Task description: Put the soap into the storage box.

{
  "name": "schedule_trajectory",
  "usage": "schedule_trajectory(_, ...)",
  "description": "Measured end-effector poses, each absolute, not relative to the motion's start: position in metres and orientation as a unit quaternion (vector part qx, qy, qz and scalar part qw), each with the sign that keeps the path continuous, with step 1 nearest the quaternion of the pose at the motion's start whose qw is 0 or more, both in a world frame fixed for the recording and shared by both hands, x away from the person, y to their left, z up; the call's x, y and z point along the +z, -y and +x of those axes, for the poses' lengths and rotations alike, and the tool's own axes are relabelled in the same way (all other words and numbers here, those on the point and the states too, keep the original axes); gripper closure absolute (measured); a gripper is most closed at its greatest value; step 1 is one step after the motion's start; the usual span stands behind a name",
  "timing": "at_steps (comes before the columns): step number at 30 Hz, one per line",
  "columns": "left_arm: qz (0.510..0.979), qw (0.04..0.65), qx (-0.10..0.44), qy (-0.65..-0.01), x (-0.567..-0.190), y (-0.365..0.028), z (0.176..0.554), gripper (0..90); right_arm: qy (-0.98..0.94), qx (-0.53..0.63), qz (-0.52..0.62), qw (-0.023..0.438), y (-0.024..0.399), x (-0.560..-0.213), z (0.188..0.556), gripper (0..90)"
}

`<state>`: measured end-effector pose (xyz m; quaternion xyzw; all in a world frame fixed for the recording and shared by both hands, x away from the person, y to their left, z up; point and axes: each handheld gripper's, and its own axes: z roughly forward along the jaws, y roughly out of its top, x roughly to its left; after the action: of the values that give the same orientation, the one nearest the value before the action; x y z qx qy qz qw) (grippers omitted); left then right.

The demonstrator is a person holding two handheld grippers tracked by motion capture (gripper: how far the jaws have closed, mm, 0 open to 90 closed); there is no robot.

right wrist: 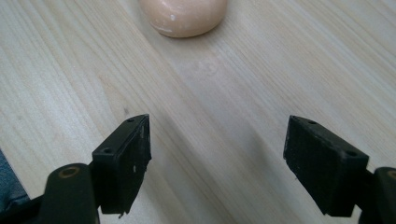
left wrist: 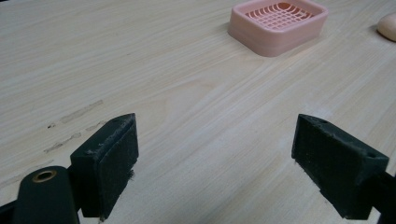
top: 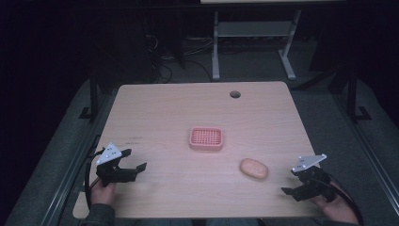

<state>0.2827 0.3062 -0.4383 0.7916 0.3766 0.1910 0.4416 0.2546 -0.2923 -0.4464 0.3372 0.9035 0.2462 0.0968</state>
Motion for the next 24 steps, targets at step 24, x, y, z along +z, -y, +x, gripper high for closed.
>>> schedule_trajectory(24, 0.793, 0.440, 0.189, -0.376, -0.438, -0.306, 0.282, 14.3, -0.929, 0.212, 0.292, 0.079, 0.259, -0.429, 0.276, 23.5)
